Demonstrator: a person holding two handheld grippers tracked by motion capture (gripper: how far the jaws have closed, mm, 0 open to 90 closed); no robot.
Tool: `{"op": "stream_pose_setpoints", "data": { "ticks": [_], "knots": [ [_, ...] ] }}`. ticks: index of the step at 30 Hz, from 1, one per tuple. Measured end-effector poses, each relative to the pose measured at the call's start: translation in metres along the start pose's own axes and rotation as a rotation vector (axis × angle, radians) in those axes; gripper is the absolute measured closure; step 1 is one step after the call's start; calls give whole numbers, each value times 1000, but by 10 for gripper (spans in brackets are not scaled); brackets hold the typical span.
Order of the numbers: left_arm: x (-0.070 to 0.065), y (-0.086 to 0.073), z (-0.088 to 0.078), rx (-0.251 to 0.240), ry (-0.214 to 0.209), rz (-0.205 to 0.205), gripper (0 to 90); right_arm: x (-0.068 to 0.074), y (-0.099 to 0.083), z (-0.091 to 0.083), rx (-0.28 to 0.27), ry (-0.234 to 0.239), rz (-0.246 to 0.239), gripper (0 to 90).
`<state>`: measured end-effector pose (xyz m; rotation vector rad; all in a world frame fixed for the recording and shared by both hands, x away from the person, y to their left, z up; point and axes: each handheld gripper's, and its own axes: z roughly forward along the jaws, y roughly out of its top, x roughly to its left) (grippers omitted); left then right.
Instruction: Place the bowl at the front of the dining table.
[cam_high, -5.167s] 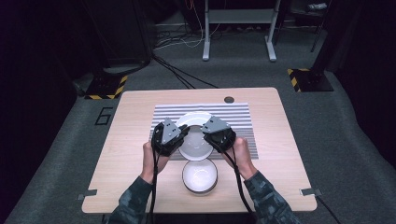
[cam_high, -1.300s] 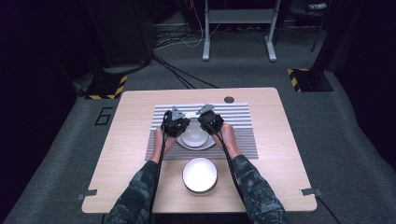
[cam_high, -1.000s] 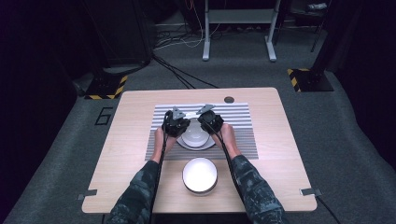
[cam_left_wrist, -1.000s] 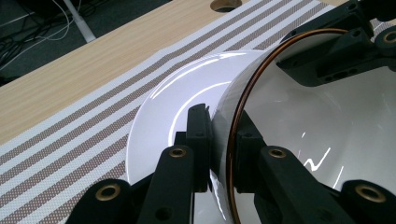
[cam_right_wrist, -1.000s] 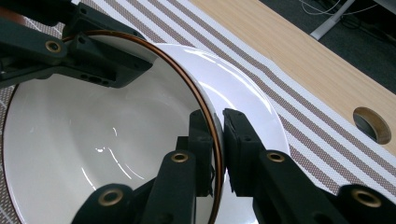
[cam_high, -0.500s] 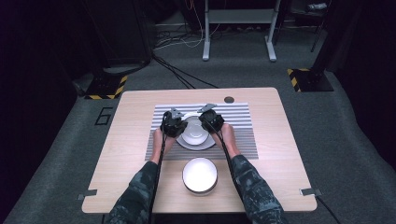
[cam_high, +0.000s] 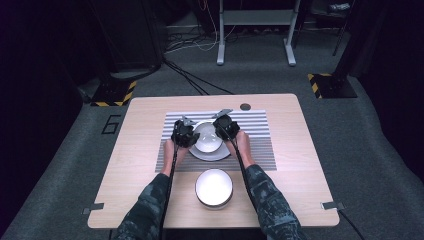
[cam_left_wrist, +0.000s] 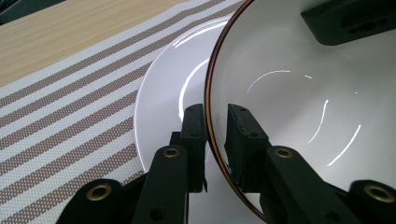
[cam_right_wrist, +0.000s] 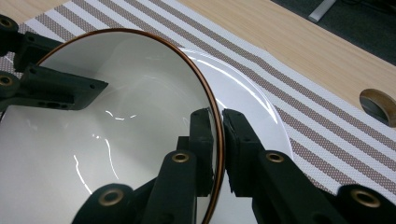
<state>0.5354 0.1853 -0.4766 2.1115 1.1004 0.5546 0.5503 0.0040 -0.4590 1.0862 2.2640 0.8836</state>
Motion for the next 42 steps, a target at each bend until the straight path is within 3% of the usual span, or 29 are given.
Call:
{"op": "stream_pose_setpoints", "data": {
  "ticks": [7, 8, 10, 11, 16, 18, 25, 29, 35, 42],
  "knots": [
    [1, 1, 1, 5, 0, -26, 801, -3, 1, -1, 6, 12, -13, 807],
    [2, 2, 1, -1, -5, -36, 806, -1, 1, -3, 12, 20, 19, 785],
    [2, 2, 1, -2, -5, -39, 810, -1, 1, -4, 17, 17, 19, 775],
    [1, 3, 1, 0, -3, -36, 815, -3, -1, -5, 25, 20, -7, 770],
    [-1, 5, 1, -2, 1, -34, 823, -2, -4, -10, 28, 5, -10, 739],
    [-1, 5, 1, -1, 2, -38, 823, 0, -4, -12, 30, 5, 15, 735],
    [3, 5, 4, 10, 3, -72, 812, -2, -7, -18, 21, 7, 19, 701],
    [1, 6, 6, 13, 13, -68, 811, 0, -6, -18, 35, -3, 22, 746],
    [1, 7, 7, 17, 17, -64, 775, -3, -4, -12, 8, -13, 30, 808],
    [0, 8, 5, 23, 14, -49, 743, -10, -3, -1, 36, 15, 99, 838]
  ]
}}
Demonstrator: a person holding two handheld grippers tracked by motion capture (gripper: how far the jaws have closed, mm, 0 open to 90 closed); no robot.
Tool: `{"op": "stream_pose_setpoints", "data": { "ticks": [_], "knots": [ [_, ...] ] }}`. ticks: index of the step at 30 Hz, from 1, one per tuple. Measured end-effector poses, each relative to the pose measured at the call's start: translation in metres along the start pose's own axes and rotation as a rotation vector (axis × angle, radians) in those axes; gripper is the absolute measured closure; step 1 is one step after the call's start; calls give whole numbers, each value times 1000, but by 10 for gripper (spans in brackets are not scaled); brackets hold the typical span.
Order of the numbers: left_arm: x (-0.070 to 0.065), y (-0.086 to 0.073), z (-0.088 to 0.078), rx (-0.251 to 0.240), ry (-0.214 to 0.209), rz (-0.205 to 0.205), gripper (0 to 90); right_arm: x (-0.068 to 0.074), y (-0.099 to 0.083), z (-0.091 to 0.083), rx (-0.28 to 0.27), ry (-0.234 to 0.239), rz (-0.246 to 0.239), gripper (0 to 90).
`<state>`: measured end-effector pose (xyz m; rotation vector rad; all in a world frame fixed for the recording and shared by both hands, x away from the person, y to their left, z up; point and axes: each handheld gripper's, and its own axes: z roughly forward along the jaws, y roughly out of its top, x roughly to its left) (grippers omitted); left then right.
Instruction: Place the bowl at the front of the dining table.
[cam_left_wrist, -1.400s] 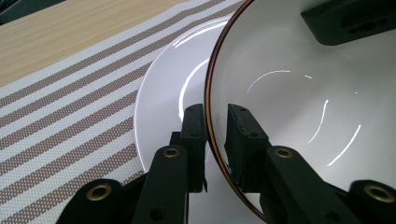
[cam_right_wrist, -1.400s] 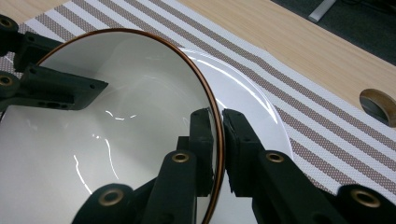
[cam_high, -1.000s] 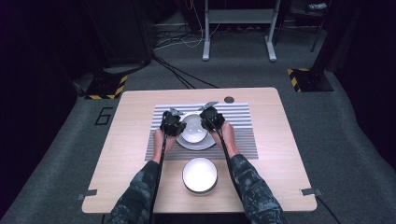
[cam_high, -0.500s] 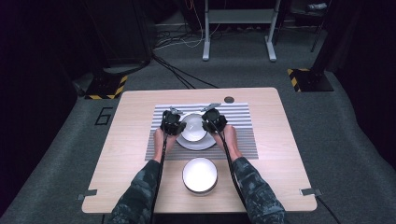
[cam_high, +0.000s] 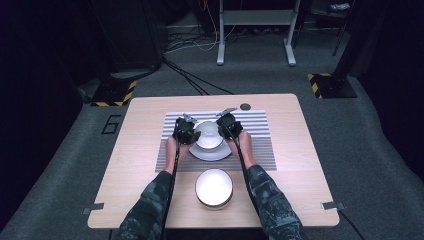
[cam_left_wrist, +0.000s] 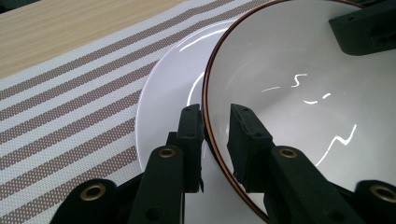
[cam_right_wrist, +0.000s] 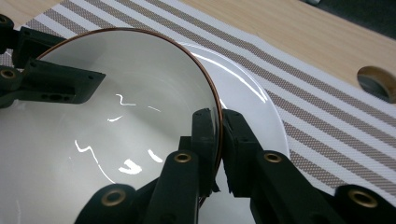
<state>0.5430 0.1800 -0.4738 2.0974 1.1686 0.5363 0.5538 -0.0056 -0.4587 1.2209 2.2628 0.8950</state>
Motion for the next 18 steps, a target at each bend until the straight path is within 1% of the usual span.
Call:
{"op": "stream_pose_setpoints", "data": {
  "ticks": [1, 2, 3, 4, 5, 7, 8, 11, 12, 13, 18],
  "knots": [
    [1, 0, 1, 5, -3, 7, 742, -1, 0, 1, 5, 8, 10, 839],
    [5, -1, 2, 13, -20, -10, 742, -3, 0, 3, 0, 24, 28, 838],
    [7, -1, 3, 16, -32, -32, 742, -4, 1, 3, 8, 35, 48, 837],
    [7, -1, 3, 16, -32, -32, 743, -4, 1, 3, 8, 35, 48, 837],
    [8, -2, 4, 23, -38, -42, 743, -4, 2, 4, 20, 44, 65, 837],
    [9, -1, 5, 29, -34, -45, 741, -4, 3, 9, 26, 47, 60, 838],
    [9, 0, 6, 42, -34, -46, 741, -3, 3, 10, 36, 46, 67, 841],
    [9, 0, 6, 45, -29, -46, 740, -4, 4, 11, 31, 49, 65, 843],
    [8, 0, 5, 58, -17, -38, 741, -5, 4, 11, 32, 56, 73, 843],
    [8, 0, 5, 58, -17, -38, 741, -5, 4, 11, 32, 56, 73, 843],
    [11, -1, 4, 62, -22, -48, 743, -3, 4, 11, 30, 56, 47, 841]
  ]
}}
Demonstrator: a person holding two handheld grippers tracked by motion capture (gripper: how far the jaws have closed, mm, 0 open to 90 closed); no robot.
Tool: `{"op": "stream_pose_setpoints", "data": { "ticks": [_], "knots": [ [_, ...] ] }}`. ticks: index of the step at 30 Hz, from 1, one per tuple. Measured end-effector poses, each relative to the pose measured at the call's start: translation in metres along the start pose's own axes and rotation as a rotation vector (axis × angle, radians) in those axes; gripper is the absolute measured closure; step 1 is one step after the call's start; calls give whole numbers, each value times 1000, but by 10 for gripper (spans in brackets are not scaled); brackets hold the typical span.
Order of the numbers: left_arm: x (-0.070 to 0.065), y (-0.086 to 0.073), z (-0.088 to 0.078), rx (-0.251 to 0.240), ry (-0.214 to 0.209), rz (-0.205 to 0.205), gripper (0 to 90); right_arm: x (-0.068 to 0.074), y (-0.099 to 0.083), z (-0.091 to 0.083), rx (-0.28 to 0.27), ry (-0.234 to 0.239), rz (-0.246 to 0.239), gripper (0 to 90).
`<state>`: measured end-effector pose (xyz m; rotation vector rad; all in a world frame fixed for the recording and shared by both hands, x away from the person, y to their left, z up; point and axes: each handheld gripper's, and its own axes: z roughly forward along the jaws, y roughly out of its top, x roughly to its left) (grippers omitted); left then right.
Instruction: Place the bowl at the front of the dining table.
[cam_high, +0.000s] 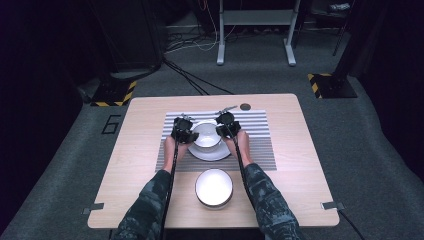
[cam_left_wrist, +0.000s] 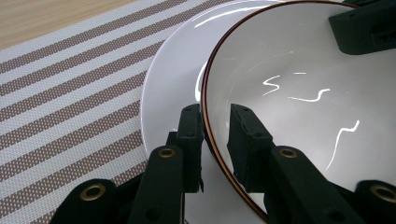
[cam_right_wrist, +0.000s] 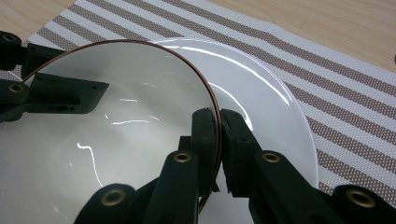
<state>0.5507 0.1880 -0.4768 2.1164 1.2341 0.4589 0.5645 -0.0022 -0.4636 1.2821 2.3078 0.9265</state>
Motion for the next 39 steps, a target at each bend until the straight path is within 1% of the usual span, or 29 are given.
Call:
{"op": "stream_pose_setpoints", "data": {
  "ticks": [5, 6, 9, 10, 13, 14, 15, 16, 17, 18, 19, 20, 21, 22, 23, 24, 25, 26, 27, 28, 29, 30, 32, 35, 36, 37, 38, 39],
  "knots": [
    [1, -1, 1, 0, -7, -6, 733, 1, 0, 0, 0, 0, -1, 842],
    [1, -1, 1, 1, -6, -7, 718, 0, 0, 0, -6, 1, -7, 836],
    [3, -1, -1, -1, -8, -12, 683, 0, 1, -1, -8, 0, -3, 827],
    [4, -1, -3, -5, -9, -12, 670, 0, 2, -3, -17, -2, -2, 802],
    [4, 0, -6, -7, -11, -11, 651, 0, 3, -7, -28, 1, 0, 798],
    [4, 0, -9, -7, 1, -6, 597, 0, 4, -10, -33, 6, 3, 743],
    [4, 0, -9, -7, 1, -6, 575, 0, 4, -10, -33, 6, 3, 743],
    [5, 0, -11, -6, 3, -5, 575, -1, 4, -12, -35, 15, -3, 714],
    [6, 1, -14, -13, 9, -6, 529, -1, 5, -15, -38, 12, -3, 637],
    [7, 1, -16, -15, 15, -6, 497, -3, 5, -17, -37, 24, -7, 609],
    [7, 1, -16, -15, 15, -6, 491, -3, 5, -17, -37, 24, -7, 609],
    [8, 0, -17, -17, 14, -7, 491, -3, 5, -19, -38, 21, -5, 557],
    [9, 0, -19, -13, 9, -16, 426, -6, 5, -23, -43, 42, -13, 505],
    [9, 0, -21, -14, 9, -16, 396, -6, 4, -26, -43, 40, -18, 474],
    [9, 0, -21, -14, 9, -16, 359, -6, 4, -26, -43, 40, -18, 474],
    [10, -1, -23, -20, 3, -22, 359, -6, 3, -28, -44, 36, -20, 413],
    [11, -1, -25, -21, -5, -24, 323, -7, 3, -30, -40, 43, -27, 365],
    [12, -1, -29, -25, -5, -26, 269, -7, 2, -36, -47, 45, -27, 299],
    [12, -1, -29, -25, -5, -26, 236, -7, 2, -36, -47, 45, -27, 299],
    [12, -1, -33, -29, -19, -31, 214, -8, 2, -41, -50, 63, -26, 222],
    [12, -1, -33, -29, -19, -31, 192, -8, 2, -41, -50, 63, -26, 222],
    [12, -1, -36, -30, -21, -31, 168, -6, 1, -47, -51, 64, -37, 161],
    [10, -2, -42, -36, -32, -28, 154, -6, 0, -49, -57, 71, -44, 154],
    [9, -5, -51, -50, -49, -28, 129, -2, -3, -59, -72, 83, -57, 131],
    [9, -5, -55, -62, -56, -27, 122, -1, -4, -63, -71, 88, -59, 118],
    [8, -6, -58, -62, -58, -17, 107, 2, -6, -71, -80, 90, -78, 93],
    [8, -7, -62, -66, -61, -7, 107, 2, -6, -71, -80, 90, -78, 93],
    [7, -8, -65, -70, -65, 0, 102, 3, -7, -75, -82, 93, -93, 84]
  ]
}}
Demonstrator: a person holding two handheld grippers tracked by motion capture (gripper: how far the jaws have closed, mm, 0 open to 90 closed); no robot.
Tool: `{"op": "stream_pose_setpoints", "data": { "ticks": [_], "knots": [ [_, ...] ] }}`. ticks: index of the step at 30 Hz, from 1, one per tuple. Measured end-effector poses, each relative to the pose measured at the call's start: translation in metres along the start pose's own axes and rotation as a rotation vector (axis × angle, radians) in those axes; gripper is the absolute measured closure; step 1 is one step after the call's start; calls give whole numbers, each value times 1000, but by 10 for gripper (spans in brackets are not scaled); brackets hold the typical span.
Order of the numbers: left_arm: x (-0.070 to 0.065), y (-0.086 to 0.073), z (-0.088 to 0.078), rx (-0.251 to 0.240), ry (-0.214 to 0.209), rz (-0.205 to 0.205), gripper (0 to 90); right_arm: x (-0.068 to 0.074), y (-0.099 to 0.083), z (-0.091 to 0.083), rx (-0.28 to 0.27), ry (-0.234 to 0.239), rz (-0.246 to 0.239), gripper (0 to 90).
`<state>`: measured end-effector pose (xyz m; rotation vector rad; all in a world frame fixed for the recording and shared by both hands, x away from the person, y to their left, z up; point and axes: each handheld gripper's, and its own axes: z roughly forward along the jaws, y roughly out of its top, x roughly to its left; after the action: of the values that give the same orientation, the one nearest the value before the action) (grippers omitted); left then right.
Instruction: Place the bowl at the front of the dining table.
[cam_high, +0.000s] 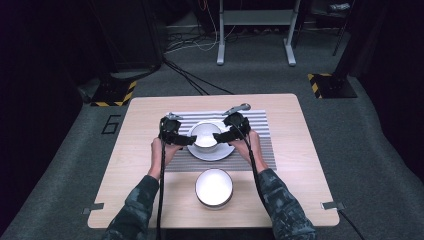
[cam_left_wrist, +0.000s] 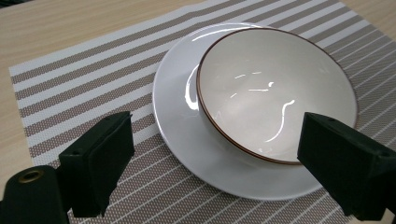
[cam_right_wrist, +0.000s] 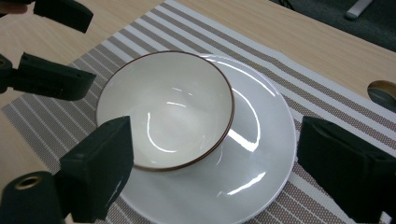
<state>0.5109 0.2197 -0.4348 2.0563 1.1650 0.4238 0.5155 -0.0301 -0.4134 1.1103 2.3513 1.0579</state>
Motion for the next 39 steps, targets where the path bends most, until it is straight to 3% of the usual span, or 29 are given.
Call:
{"op": "stream_pose_setpoints", "data": {
  "ticks": [10, 21, 33, 39],
  "knots": [
    [-11, -18, -32, -28, -17, 53, 36, 11, -13, -40, -45, 0, -60, 0],
    [-9, -37, -56, -59, -29, 41, 24, 12, -29, -67, -89, -11, -68, 0],
    [-5, -69, -75, -63, -19, 31, 25, 8, -61, -91, -93, -50, -85, 0],
    [-6, -82, -82, -74, -9, 31, 25, 6, -78, -110, -125, -66, -81, 3]
  ]
}}
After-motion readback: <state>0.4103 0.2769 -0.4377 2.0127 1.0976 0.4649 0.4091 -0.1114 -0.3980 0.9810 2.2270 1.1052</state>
